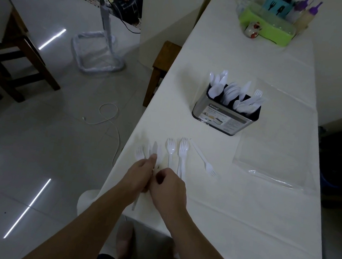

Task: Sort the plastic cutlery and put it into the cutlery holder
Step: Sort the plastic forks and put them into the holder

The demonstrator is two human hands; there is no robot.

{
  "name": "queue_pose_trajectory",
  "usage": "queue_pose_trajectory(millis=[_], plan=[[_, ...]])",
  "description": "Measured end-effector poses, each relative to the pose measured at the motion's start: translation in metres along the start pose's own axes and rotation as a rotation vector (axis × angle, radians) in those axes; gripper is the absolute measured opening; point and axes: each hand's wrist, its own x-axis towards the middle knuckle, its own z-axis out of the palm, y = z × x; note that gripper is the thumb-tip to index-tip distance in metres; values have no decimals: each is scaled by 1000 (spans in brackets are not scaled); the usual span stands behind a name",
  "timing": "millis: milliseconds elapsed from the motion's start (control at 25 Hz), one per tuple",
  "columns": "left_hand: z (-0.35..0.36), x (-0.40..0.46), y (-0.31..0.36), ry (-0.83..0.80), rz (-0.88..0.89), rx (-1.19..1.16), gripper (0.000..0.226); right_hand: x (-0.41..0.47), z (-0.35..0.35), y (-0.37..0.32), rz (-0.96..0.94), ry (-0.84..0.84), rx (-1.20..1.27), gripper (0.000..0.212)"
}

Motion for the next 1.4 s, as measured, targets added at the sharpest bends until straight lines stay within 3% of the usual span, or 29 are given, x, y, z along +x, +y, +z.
queue_pose_trajectory(millis=[200,360,480,640,880,960,1080,1280,1400], plan=[[-2,3,-1,-21,-6,-53,42,8,-7,9,-129,-5,-38,24],[-4,3,4,64,-61,-95,34,27,-18,41,111,208,-225,21],[-1,-2,5,60,-65,-80,32,36,-19,52,226,121,-250,17],[2,-5,3,52,-80,-83,32,35,-24,58,371,141,-119,17],[8,-5,3,43,-51,-62,35,26,-32,58,398,137,-84,16],[11,-7,5,14,-28,-37,35,24,-34,53,360,183,-83,18],[19,-11,10,-122,-23,-83,35,23,-42,37,147,201,51,21],[38,-21,24,-279,53,49,23,37,-69,4,67,-31,398,42],[51,-30,30,-329,66,198,25,38,-77,6,29,-47,258,44]])
